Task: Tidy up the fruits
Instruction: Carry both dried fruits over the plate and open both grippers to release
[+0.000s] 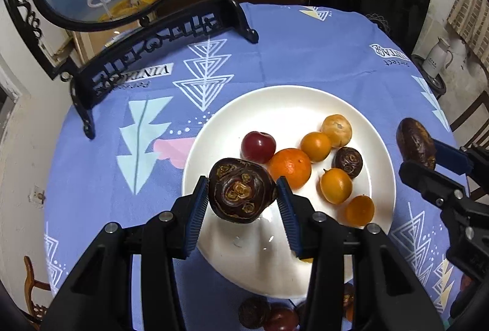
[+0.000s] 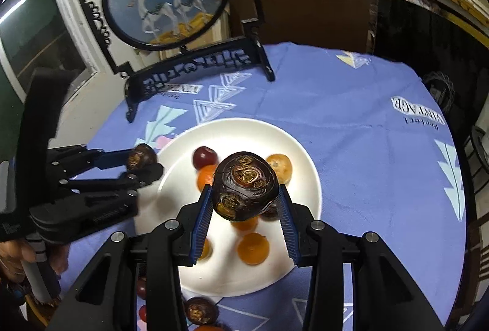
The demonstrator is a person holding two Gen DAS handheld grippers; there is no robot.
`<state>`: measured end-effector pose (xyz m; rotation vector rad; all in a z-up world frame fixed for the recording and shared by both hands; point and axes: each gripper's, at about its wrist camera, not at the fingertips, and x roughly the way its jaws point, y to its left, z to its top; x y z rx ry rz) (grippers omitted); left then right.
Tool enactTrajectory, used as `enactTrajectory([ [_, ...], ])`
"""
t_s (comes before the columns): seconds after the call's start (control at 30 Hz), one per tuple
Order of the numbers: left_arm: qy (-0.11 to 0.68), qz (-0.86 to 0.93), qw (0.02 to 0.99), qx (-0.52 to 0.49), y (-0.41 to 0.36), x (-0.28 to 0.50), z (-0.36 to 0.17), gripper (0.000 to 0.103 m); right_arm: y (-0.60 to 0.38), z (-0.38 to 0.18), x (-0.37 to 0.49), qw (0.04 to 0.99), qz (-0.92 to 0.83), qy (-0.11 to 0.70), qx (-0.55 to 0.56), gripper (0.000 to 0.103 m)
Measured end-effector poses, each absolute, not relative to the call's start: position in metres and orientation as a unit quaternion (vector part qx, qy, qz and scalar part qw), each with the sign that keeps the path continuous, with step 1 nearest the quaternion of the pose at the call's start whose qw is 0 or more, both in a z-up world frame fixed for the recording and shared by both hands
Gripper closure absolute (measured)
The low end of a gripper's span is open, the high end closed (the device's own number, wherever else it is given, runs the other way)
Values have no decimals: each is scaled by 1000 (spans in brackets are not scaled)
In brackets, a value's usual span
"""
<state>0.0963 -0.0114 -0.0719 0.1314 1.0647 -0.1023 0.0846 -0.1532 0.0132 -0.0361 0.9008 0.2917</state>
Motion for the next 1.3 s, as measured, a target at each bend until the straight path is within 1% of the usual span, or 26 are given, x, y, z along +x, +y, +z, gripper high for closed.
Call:
enactTrajectory([
  [0.13,510,-55,856,65,-16,101,-78,59,-152,2,90,884,144,445,-10,61],
  [0.5,513,-55,855,48,-6,106,-80,59,-156,-5,97,882,148,447,-4,60],
  [0.7,521,-70,848,64,-20,100,-88,59,-143,-11,95,876,169,452,-9,60],
  [1.3,523,-67,847,70,-23,102,-95,59,-140,-16,99,874,166,457,-13,60],
])
